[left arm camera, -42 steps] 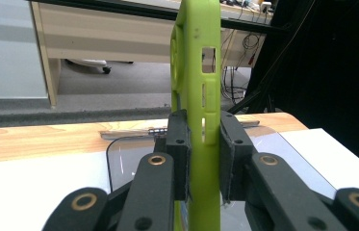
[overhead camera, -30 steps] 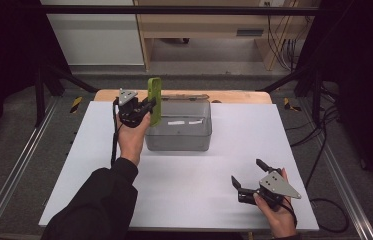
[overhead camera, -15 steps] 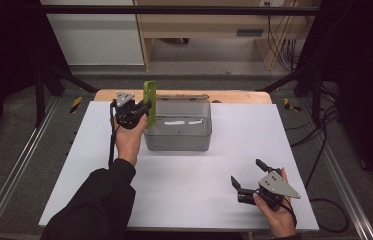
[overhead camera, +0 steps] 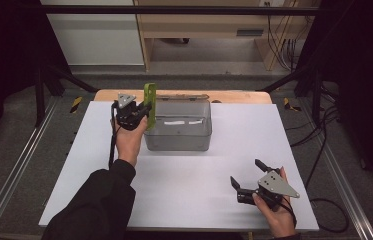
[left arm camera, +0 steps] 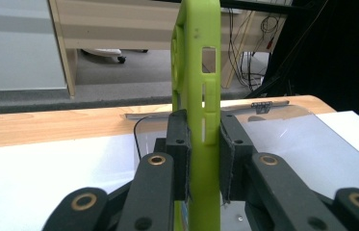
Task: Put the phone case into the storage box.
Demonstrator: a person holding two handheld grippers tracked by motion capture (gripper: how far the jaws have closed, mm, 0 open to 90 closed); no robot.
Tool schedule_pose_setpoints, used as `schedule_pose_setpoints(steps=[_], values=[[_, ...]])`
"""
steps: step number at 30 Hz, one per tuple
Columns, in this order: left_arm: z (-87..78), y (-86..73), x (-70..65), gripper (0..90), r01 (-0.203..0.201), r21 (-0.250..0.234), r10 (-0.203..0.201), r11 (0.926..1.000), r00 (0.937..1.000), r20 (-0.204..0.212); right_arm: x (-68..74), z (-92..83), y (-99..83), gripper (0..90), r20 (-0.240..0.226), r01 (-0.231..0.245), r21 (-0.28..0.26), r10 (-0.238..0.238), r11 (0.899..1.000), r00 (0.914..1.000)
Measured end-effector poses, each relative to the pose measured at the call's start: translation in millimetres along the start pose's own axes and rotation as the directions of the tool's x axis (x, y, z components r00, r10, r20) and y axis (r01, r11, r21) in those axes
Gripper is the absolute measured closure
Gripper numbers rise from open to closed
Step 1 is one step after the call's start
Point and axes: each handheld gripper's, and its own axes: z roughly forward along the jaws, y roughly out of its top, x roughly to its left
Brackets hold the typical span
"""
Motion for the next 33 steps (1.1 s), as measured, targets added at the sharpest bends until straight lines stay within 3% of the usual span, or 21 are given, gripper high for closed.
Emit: schedule_pose_setpoints(steps=[4,33], values=[[0.8,-2.1,-1.9,77.6,-0.015,0.005,0.015,0.9999,0.9999,-0.006,0.1,-0.1,-0.1,3.2,-0.003,0.0,0.0,0.0,1.0,1.0],[7.0,-16.0,4.4,77.6,-0.007,0.042,0.007,0.9991,0.9999,-0.01,0.2,1.1,-1.1,3.3,-0.01,-0.007,0.011,0.007,1.0,0.9999]])
